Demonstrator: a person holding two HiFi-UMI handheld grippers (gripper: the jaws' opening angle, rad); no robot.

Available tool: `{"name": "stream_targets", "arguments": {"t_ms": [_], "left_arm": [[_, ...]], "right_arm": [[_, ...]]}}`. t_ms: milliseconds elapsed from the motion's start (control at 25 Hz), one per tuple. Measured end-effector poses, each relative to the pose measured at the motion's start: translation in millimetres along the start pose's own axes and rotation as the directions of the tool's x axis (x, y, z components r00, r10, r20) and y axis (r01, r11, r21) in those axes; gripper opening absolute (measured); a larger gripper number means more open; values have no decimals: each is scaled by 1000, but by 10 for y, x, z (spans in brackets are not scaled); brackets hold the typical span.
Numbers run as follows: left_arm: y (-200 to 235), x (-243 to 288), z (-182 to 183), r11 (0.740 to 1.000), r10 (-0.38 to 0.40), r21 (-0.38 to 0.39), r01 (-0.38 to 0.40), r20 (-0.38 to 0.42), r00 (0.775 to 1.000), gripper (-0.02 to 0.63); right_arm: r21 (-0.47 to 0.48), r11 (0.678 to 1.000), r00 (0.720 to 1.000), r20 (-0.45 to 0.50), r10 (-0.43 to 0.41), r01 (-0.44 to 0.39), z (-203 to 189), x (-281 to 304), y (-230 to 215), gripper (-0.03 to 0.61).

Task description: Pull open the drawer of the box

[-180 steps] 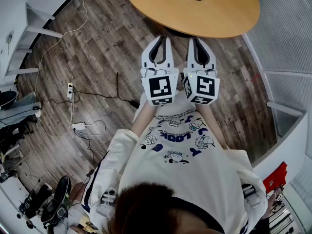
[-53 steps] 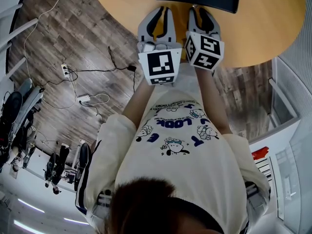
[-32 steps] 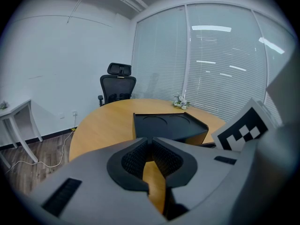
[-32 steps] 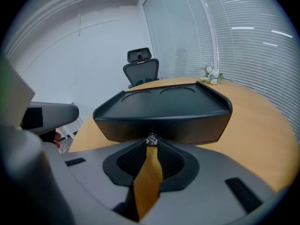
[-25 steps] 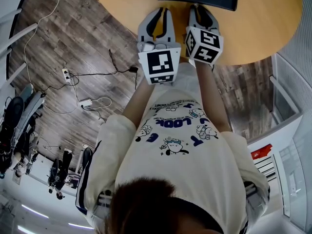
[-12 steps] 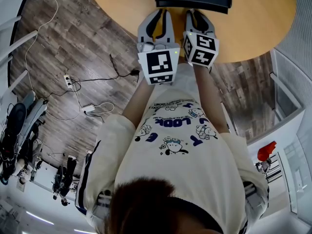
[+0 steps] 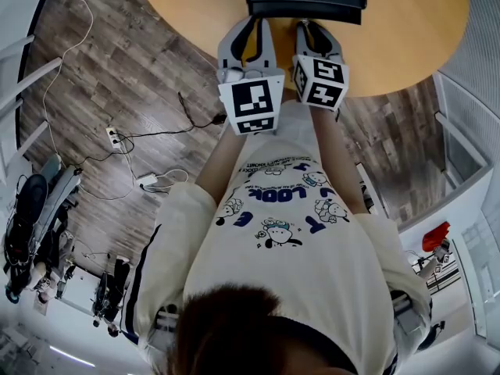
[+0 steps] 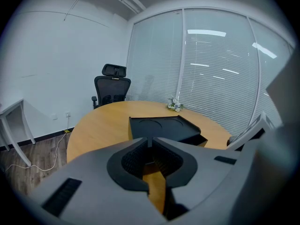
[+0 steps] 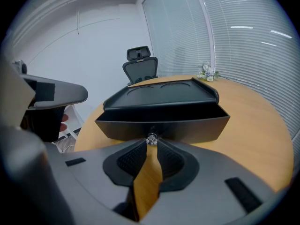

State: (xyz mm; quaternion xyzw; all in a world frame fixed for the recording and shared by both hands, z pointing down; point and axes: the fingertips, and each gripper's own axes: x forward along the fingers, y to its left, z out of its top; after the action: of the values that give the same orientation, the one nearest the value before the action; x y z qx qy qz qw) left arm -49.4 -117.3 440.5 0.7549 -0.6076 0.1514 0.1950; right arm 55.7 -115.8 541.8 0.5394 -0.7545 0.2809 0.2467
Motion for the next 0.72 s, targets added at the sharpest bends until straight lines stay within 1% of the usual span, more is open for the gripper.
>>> {"name": "stream_targets", "arguments": {"t_ms": [720], "left_arm": [[-50,-1,-32,998,-55,25,56,-24,998,38]], "right_arm": [[23,1000,1000,-26,-11,11,-143,-141,31,86]]}}
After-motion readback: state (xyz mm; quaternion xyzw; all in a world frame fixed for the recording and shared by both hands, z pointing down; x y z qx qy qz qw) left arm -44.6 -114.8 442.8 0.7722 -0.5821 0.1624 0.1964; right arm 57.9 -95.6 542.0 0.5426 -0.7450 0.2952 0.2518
